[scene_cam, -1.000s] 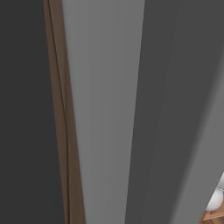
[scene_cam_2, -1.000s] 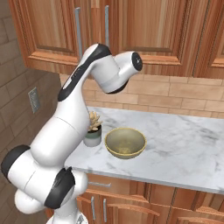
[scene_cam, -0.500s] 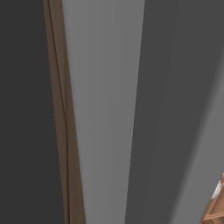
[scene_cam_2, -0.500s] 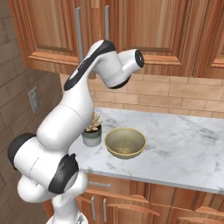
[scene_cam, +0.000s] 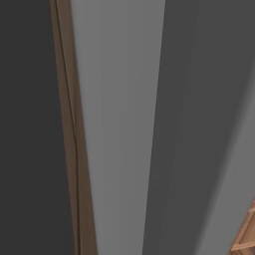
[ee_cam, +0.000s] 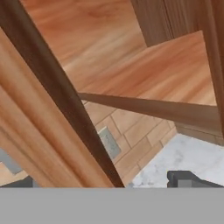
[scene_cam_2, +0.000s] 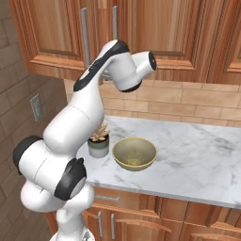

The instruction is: Open the cabinet and setup a tea strainer by placing it in the bowl upright.

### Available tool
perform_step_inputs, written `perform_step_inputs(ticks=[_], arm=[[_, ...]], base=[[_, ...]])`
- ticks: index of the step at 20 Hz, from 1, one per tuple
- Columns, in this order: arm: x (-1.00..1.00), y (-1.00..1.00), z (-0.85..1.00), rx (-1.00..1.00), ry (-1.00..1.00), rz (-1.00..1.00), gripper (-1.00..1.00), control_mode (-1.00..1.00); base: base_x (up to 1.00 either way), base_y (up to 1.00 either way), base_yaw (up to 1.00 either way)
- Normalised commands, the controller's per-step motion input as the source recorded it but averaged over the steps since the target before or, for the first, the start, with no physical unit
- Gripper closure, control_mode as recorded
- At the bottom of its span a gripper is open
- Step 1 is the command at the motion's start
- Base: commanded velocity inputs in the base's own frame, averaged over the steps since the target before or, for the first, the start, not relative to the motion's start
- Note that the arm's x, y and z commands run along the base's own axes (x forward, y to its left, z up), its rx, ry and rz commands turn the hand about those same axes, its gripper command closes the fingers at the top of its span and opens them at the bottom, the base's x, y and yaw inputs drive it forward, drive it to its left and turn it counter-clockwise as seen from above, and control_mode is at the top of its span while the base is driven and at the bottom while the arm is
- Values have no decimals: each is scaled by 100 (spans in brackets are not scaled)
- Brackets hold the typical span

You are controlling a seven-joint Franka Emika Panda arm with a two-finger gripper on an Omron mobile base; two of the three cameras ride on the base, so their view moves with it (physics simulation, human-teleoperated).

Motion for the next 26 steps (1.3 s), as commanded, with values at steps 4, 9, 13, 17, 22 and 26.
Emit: perform_step_inputs(ticks=[4,9,13,17,22,26], arm=[[-8,49,0,0,-4,12,-100,-100],[-59,72,1,-7,-13,4,-100,-100],[-76,70,6,-10,-17,0,-100,-100],[-73,74,9,-10,-16,0,-100,-100],[-60,78,5,-9,-13,0,-100,-100],[-61,94,1,-10,-9,0,-100,-100]], base=[[0,0,0],[0,0,0],[0,0,0],[0,0,0],[0,0,0],[0,0,0]])
